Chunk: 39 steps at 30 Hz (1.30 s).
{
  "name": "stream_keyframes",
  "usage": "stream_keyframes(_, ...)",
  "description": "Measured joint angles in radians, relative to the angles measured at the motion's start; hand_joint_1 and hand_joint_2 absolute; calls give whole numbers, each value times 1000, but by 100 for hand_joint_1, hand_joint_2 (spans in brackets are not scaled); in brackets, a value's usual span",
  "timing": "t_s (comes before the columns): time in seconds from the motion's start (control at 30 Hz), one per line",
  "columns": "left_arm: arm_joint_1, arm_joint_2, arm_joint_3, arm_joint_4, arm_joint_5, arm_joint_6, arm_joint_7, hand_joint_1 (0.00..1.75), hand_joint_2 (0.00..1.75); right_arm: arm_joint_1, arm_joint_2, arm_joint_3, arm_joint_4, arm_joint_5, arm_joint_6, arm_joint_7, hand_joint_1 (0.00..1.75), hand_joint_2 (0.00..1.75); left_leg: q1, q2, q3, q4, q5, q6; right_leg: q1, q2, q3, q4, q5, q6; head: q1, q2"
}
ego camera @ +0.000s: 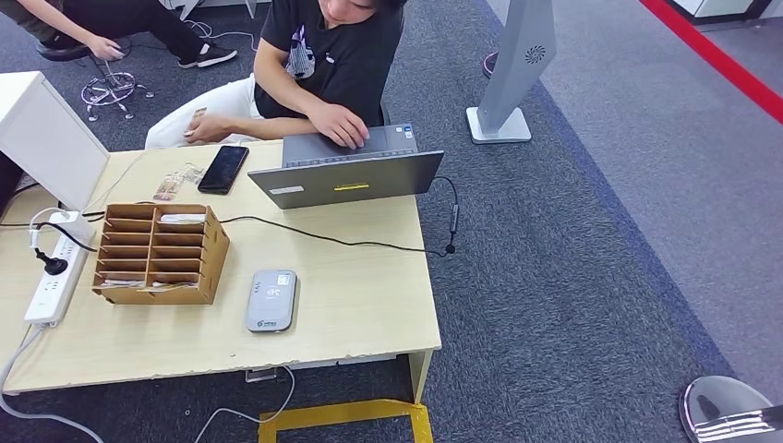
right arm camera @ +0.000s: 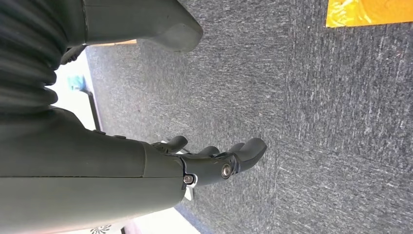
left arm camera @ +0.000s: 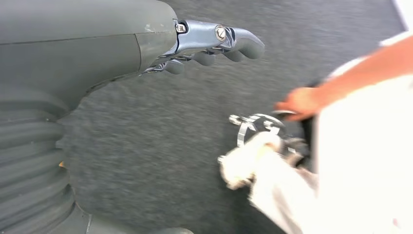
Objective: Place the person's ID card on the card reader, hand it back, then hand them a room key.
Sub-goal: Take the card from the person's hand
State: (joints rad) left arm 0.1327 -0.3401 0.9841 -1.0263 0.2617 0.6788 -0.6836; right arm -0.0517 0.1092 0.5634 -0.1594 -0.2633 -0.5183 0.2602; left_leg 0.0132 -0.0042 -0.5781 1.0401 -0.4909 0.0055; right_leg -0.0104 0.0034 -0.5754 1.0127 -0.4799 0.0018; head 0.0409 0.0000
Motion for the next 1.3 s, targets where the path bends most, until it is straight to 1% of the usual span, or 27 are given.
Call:
stream_keyframes(0.2,79,-5,-129,-189,52,-1,-5,0,175,0,4,0,3,-15,-1,-16,0,175,0,0,0,0,0,0,0,0,0,0,0,0,0,0)
stream_keyframes(0.37,130,-7,-207,-357,81,-51,-11,0,175,0,4,0,7,-33,-1,-28,0,175,0,0,0,0,0,0,0,0,0,0,0,0,0,0)
stream_keyframes(0.5,156,-8,-249,-499,71,-97,-9,0,175,0,4,0,8,-38,-1,-29,0,175,0,0,0,0,0,0,0,0,0,0,0,0,0,0)
stream_keyframes(0.63,159,-8,-265,-640,36,-153,12,0,175,-1,4,3,8,-37,1,-22,0,175,0,0,1,0,0,0,0,0,0,0,0,0,0,0)
stream_keyframes(0.7,154,-1,-278,-703,12,-185,20,0,175,-2,3,7,8,-35,4,-17,0,175,0,0,1,0,0,0,0,0,0,0,0,0,0,0)
stream_keyframes(0.8,128,38,-311,-769,-39,-229,36,0,175,-5,2,14,9,-32,11,-9,0,175,0,0,1,0,0,0,0,0,0,0,0,0,0,0)
stream_keyframes(0.93,64,107,-378,-797,-119,-256,75,0,175,-11,0,21,9,-32,18,-5,0,175,0,0,2,0,1,-1,0,0,0,0,1,-1,0,0)
stream_keyframes(1.17,-63,225,-498,-787,-247,-267,163,0,175,-15,-5,27,9,-39,20,-1,0,175,0,0,2,0,2,0,0,1,0,0,1,-1,0,0)
stream_keyframes(1.3,-146,281,-552,-740,-303,-268,219,0,175,-17,-7,27,9,-47,22,-1,0,175,0,0,2,0,2,0,0,1,0,0,1,0,0,0)
